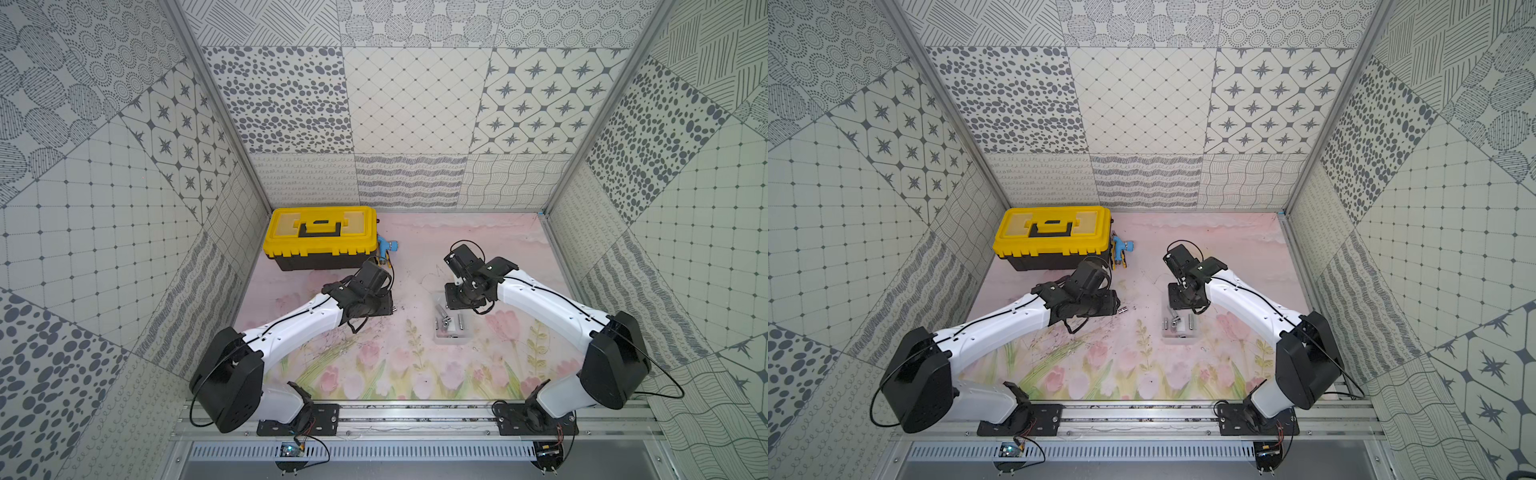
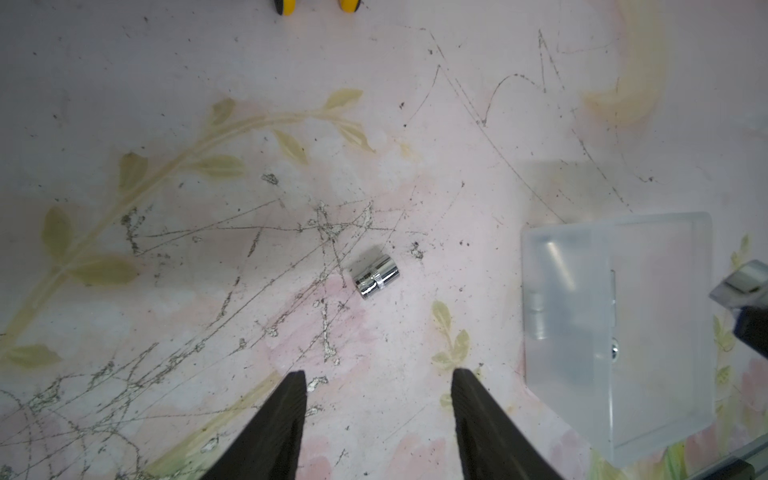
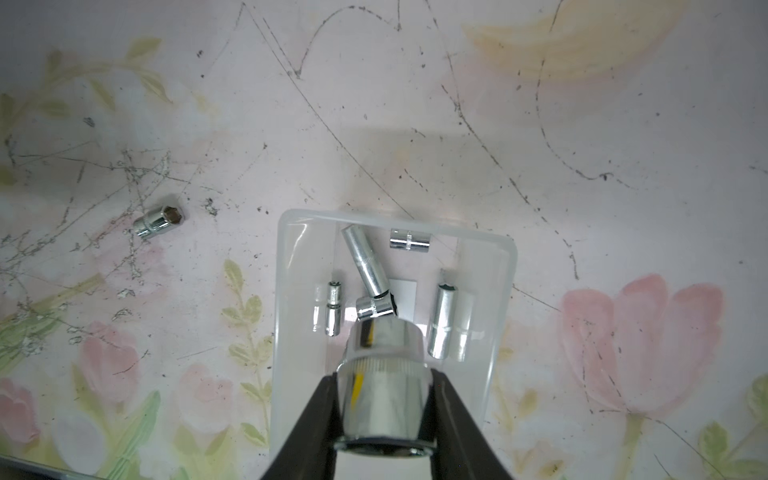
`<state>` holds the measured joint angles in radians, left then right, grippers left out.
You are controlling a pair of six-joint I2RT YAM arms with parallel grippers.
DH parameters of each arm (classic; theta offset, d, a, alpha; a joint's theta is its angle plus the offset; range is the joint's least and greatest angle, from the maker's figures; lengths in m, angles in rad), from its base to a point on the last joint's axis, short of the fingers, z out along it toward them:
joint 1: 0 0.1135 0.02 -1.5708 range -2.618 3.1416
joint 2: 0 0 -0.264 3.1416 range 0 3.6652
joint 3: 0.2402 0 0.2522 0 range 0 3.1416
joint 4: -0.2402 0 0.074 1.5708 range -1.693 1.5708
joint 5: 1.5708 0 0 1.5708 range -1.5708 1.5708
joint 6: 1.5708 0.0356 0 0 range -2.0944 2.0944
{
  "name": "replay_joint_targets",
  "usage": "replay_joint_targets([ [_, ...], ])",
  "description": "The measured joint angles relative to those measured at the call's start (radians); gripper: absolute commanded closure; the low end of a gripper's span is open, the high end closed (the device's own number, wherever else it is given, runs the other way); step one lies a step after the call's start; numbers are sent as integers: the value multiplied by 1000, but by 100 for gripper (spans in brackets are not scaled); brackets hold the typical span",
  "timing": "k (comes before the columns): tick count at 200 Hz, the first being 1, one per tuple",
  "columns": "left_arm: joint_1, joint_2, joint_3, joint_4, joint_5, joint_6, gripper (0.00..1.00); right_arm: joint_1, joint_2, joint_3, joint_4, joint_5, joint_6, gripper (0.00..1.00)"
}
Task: Put the socket on the desktop into the storage box
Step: Place the socket head in the storage box, then pick up the socket head at the center of the board.
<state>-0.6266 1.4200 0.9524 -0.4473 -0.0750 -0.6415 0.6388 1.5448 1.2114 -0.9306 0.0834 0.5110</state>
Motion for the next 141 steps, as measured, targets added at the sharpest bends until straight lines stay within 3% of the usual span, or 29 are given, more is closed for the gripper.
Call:
replay_joint_targets([
  [10, 0, 15, 0, 11, -3, 7, 38, 0, 12, 0, -1, 3, -1, 82],
  [26, -2, 44, 0, 35, -5, 16, 37, 0, 14, 0, -1, 6, -1, 57],
  [46, -11, 90, 2, 63, -5, 28, 36, 0, 13, 0, 0, 10, -1, 44],
  [77, -32, 179, 40, 92, -13, 51, 36, 20, -22, -5, 2, 23, -2, 43],
  [109, -42, 257, 92, 99, -40, 70, 44, 76, -105, -35, 9, 38, 11, 52],
  [141, -44, 304, 127, 96, -63, 69, 45, 96, -183, -112, 13, 38, 33, 58],
])
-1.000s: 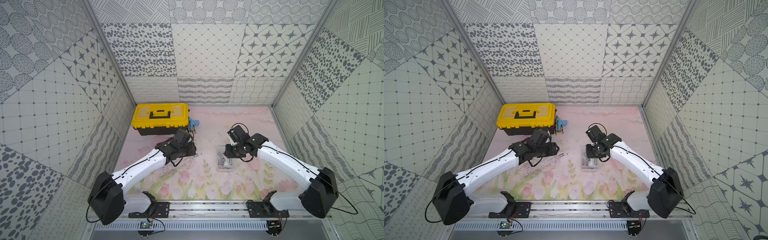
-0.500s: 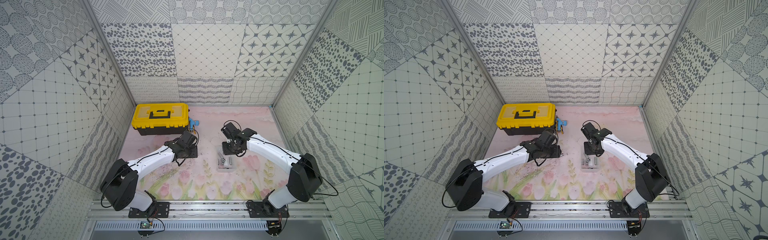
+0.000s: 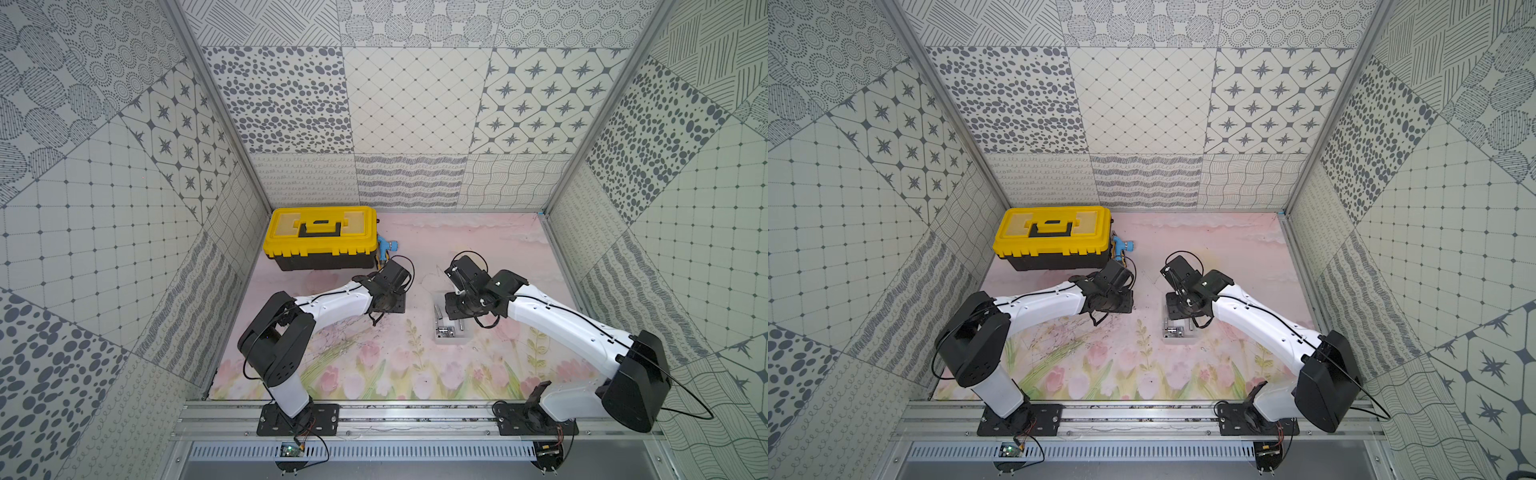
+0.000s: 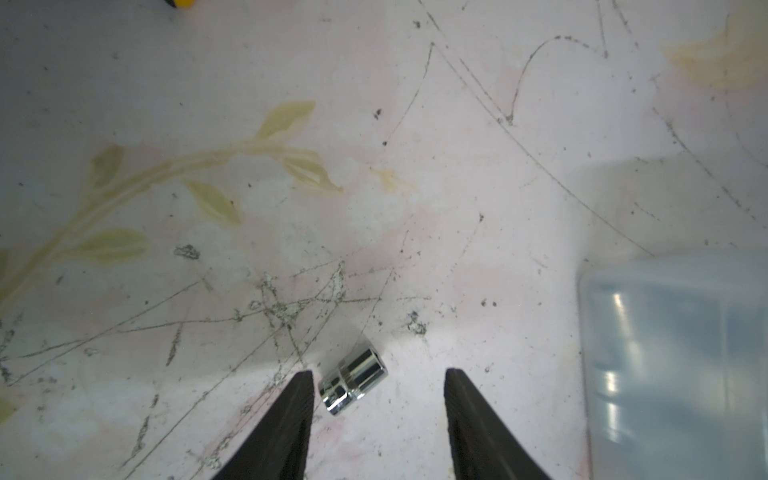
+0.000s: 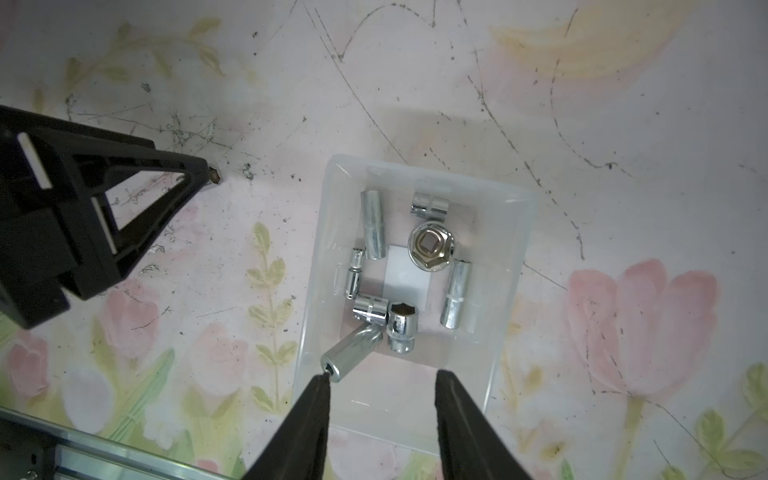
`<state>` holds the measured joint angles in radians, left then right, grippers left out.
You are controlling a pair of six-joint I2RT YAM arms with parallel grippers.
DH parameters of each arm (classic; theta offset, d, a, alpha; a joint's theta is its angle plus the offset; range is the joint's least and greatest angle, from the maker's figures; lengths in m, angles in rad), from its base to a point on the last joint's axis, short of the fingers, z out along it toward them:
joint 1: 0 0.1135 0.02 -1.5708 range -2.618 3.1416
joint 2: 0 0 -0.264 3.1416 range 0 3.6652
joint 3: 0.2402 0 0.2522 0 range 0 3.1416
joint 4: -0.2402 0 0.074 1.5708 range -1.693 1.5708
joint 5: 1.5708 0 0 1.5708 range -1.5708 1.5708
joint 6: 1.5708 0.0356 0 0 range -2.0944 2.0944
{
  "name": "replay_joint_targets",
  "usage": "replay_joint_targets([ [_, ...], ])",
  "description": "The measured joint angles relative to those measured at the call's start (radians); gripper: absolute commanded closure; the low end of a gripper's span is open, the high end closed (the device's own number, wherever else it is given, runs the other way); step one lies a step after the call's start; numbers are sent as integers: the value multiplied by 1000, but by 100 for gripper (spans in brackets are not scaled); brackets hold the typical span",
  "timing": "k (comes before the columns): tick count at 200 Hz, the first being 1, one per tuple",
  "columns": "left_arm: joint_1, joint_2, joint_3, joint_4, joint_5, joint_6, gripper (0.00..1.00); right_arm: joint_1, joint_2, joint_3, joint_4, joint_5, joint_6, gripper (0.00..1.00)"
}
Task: Put the socket on the desktop into the storage box
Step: Pick up the socket head at the center of the board.
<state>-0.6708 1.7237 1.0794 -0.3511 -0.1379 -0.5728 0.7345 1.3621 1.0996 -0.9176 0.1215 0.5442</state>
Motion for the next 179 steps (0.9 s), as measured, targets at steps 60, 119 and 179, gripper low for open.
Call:
replay_joint_targets([
  [60, 0, 48, 17, -36, -26, -26, 43, 0, -79, -48, 2, 2, 24, 60],
  [119, 0, 84, 19, -55, -29, -30, 44, 0, -84, -59, 11, 3, 26, 63],
  [179, -16, 90, 21, -63, -32, 1, 43, 0, -92, -68, 13, 3, 29, 63],
])
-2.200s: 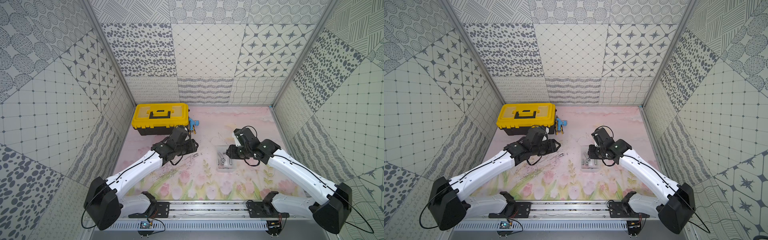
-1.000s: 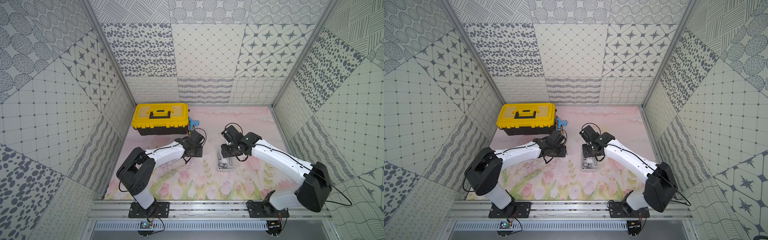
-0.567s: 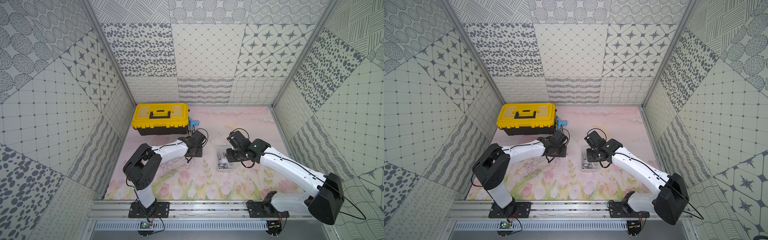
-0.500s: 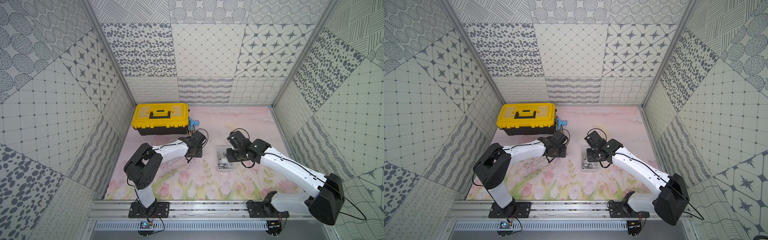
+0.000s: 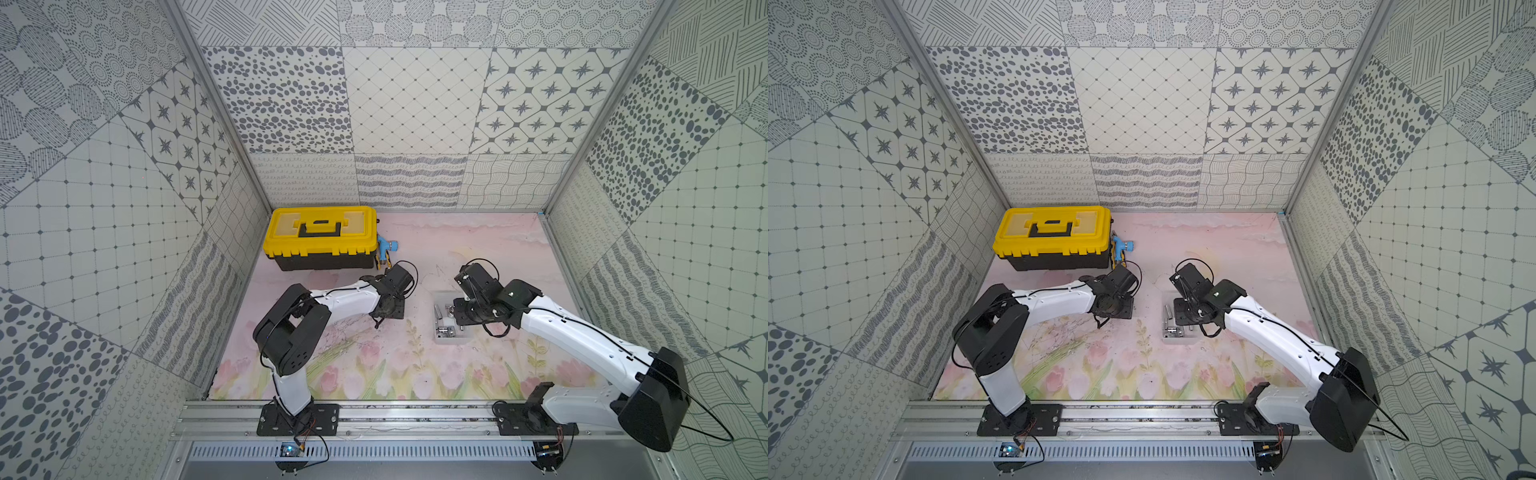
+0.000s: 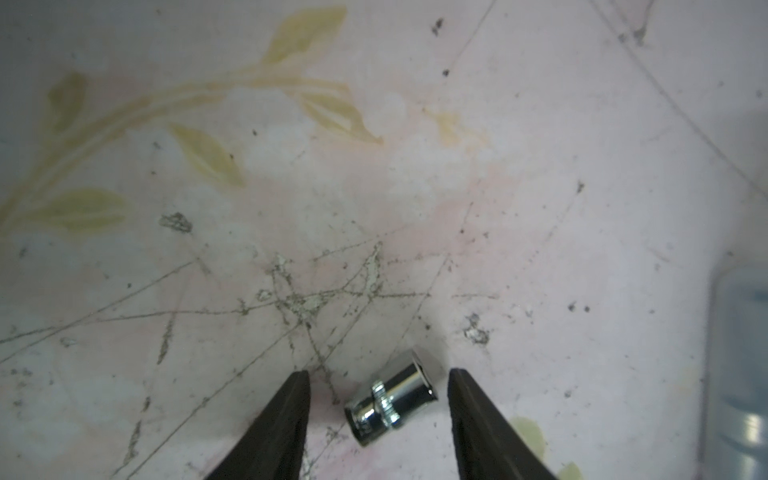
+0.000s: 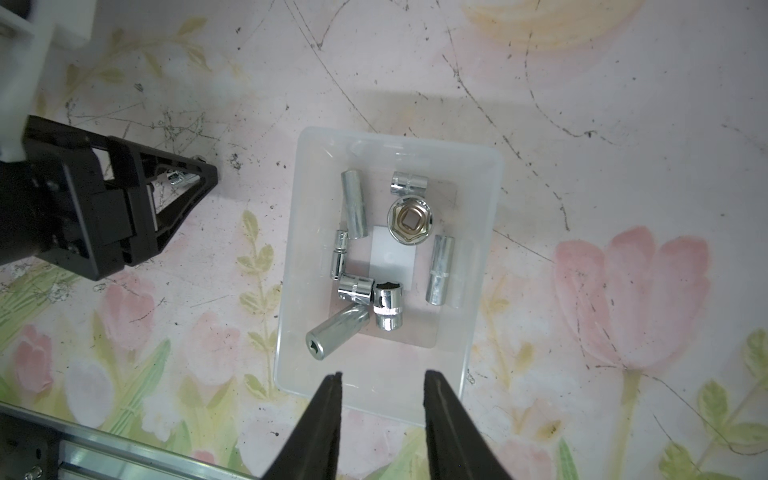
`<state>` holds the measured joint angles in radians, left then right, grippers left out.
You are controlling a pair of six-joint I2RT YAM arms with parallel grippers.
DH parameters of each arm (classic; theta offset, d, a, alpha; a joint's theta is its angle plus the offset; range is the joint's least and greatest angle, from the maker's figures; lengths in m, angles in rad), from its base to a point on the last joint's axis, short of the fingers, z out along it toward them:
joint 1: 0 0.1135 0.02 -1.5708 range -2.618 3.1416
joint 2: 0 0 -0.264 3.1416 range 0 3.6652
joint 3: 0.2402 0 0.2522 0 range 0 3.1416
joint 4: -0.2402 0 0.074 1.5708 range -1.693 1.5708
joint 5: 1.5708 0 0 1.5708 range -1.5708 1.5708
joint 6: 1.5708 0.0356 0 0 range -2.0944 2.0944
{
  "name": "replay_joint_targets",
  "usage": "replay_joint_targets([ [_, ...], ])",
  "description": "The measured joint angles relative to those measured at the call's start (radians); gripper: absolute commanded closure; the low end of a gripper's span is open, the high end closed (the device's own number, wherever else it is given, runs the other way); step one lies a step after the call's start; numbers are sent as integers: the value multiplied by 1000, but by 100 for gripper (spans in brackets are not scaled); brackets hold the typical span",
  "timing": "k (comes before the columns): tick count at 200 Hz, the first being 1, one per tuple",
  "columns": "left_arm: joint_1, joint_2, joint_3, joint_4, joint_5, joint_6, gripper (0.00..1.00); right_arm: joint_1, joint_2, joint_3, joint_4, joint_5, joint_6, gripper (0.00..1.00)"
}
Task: Put the socket on the desktop into the storage box
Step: Pick up the socket head at the center of the board.
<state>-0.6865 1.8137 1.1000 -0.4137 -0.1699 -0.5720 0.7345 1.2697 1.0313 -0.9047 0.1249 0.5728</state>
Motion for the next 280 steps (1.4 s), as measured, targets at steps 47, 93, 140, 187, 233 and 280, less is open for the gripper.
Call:
replay_joint_targets([
  [47, -25, 23, 28, -27, -25, 44, 47, 0, -8, 0, 1, 0, 1, 63],
  [93, -41, 38, 70, -76, -63, 96, 47, 0, -8, 0, 1, 0, 1, 65],
  [140, -50, 82, 119, -125, -108, 136, 57, 0, -8, 0, 1, 6, 4, 68],
  [187, -50, 109, 146, -146, -140, 156, 70, 0, -10, 0, 0, 15, 4, 72],
  [233, -50, 130, 169, -156, -170, 154, 79, 0, -18, 0, -2, 16, 4, 73],
  [280, -48, 146, 185, -166, -181, 137, 100, 0, -26, -2, -1, 15, 4, 75],
])
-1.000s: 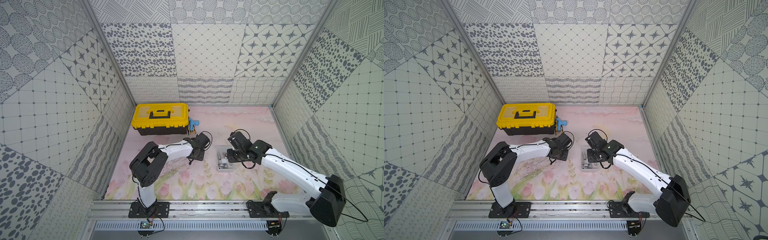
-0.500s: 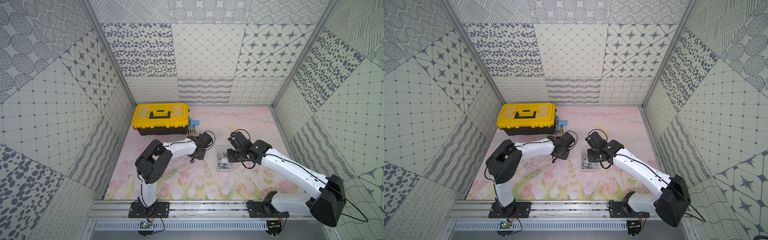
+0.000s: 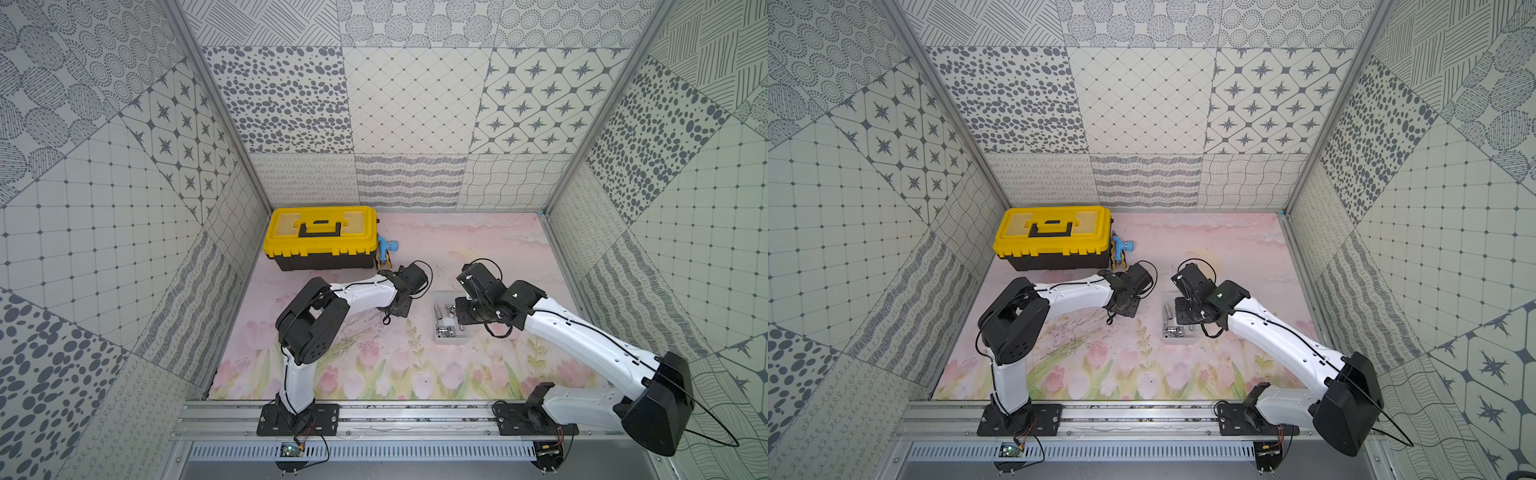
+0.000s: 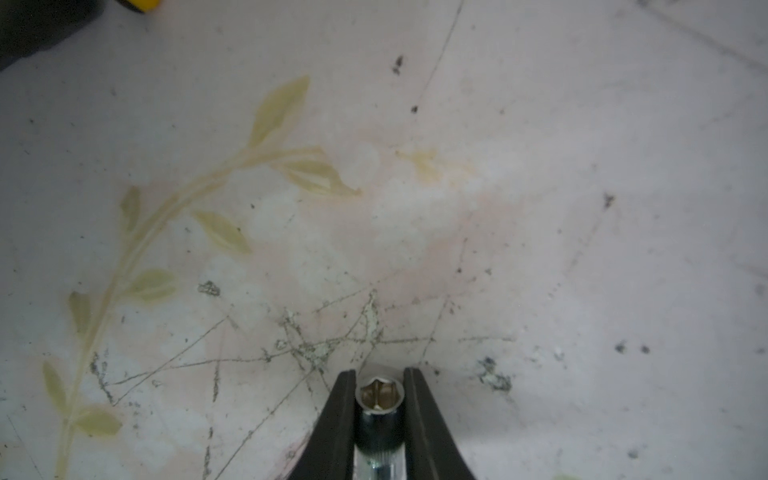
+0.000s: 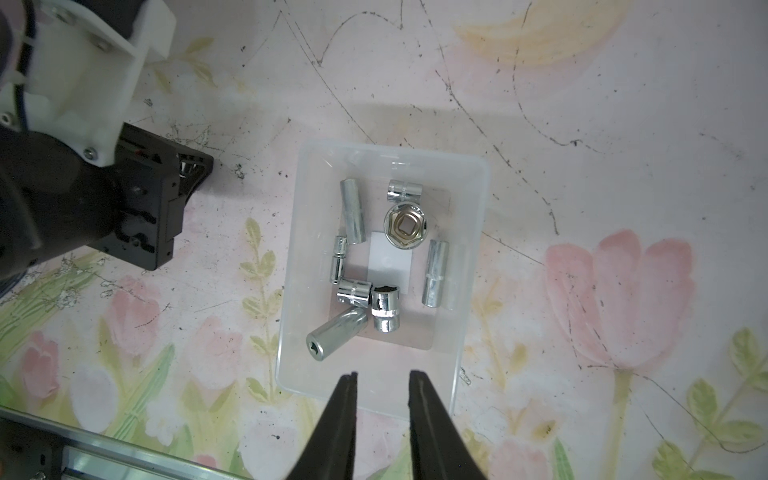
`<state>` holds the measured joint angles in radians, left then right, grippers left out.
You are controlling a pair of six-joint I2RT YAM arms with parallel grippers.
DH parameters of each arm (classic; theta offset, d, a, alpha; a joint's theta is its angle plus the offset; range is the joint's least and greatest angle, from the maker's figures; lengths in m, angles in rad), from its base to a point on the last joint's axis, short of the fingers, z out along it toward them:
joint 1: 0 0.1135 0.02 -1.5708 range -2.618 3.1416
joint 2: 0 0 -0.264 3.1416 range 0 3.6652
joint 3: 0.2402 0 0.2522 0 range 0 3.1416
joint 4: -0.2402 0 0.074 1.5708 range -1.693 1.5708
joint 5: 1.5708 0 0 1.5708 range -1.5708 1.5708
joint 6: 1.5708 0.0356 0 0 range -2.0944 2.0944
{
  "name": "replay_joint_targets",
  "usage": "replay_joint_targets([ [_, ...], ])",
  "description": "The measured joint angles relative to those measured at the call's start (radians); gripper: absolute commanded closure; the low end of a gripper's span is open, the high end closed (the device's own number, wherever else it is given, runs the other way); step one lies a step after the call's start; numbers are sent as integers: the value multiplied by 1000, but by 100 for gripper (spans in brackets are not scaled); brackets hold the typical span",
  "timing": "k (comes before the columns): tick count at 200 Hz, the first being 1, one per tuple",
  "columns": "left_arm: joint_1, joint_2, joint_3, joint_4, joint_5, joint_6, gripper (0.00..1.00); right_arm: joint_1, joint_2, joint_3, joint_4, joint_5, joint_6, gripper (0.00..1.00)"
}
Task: Put the socket on the desktop into the storage box
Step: Pick up the socket head at the center of the board.
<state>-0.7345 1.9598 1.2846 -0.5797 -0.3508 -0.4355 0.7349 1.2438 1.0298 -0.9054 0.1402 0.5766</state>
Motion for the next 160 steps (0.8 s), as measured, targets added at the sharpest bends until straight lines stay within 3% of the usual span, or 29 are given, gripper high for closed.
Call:
replay_joint_targets([
  [42, 43, -40, -43, 40, 61, -60, 100, 47, -116, -66, 63, -13, 0, 77],
  [90, 111, -272, -256, 193, 321, -280, 100, 184, -318, -215, 293, -43, 23, 70],
  [125, 121, -412, -348, 386, 525, -478, 100, 187, -299, -225, 389, -92, 39, 63],
  [160, 117, -509, -425, 584, 671, -652, 100, 187, -212, -206, 455, -155, 51, 63],
])
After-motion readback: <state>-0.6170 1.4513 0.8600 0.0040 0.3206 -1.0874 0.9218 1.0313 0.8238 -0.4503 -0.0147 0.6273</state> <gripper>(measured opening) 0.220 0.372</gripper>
